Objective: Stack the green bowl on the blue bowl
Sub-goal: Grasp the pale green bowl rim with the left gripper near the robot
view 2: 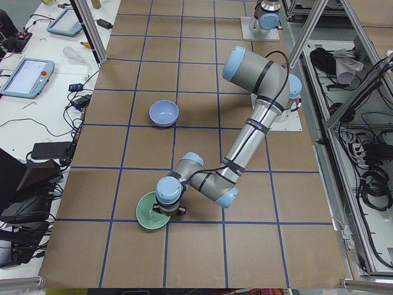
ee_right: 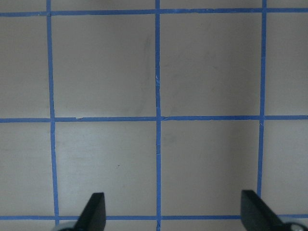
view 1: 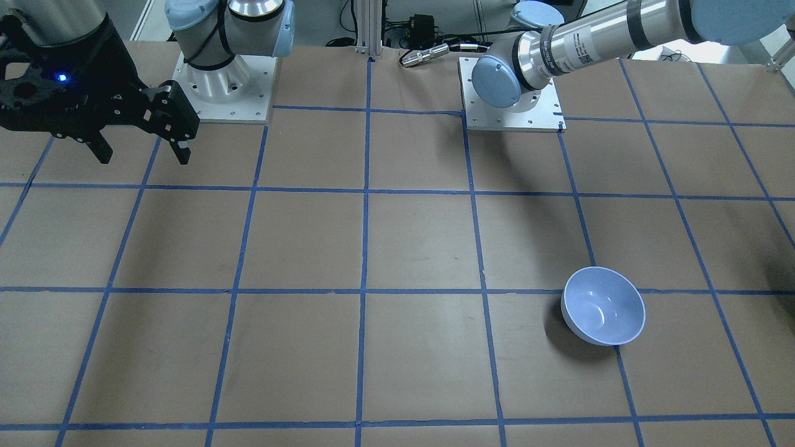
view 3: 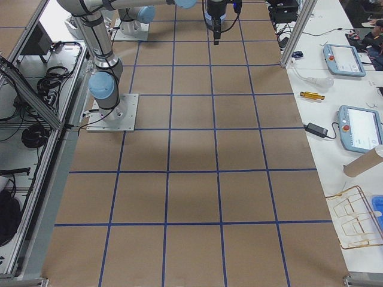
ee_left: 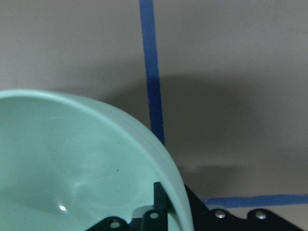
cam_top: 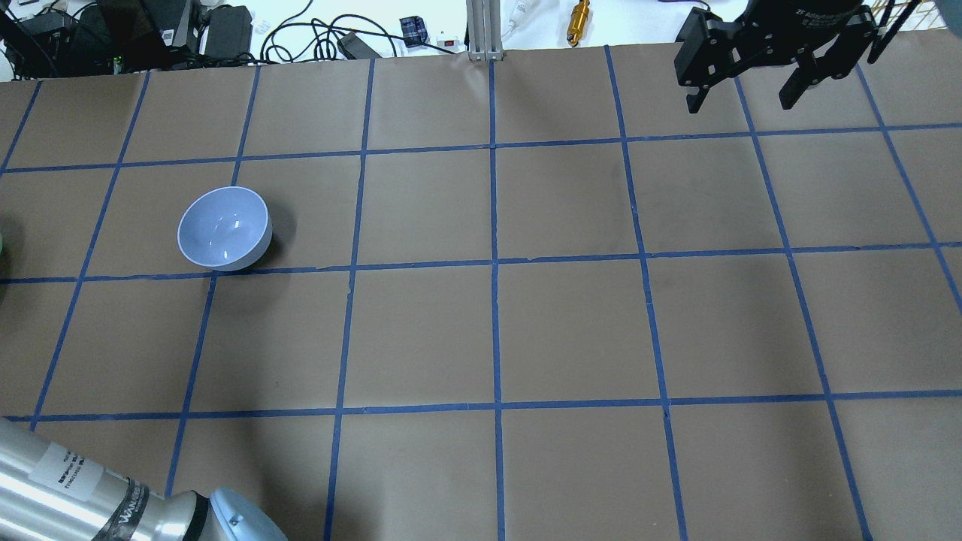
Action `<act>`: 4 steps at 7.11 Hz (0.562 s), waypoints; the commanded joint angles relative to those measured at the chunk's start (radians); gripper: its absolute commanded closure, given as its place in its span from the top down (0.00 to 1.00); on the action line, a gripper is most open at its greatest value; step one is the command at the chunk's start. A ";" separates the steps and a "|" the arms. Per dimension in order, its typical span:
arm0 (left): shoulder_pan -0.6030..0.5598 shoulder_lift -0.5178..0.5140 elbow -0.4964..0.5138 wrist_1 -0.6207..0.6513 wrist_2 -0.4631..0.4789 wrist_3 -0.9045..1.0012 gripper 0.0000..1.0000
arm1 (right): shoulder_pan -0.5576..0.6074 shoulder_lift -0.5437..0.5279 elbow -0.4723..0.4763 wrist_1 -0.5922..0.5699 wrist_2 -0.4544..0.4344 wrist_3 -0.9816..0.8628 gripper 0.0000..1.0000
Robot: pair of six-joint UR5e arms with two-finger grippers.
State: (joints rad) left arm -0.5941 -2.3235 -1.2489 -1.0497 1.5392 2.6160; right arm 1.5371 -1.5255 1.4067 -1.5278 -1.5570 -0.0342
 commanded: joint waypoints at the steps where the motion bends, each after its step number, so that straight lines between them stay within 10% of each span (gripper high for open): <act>1: -0.039 0.089 -0.003 -0.109 0.010 -0.063 0.00 | 0.000 0.001 0.000 0.000 0.000 0.000 1.00; 4: -0.185 0.266 -0.020 -0.274 0.015 -0.229 0.00 | 0.000 -0.001 0.000 0.000 0.002 0.000 1.00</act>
State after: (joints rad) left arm -0.7139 -2.1267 -1.2603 -1.2653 1.5526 2.4536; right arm 1.5371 -1.5261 1.4067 -1.5279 -1.5557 -0.0342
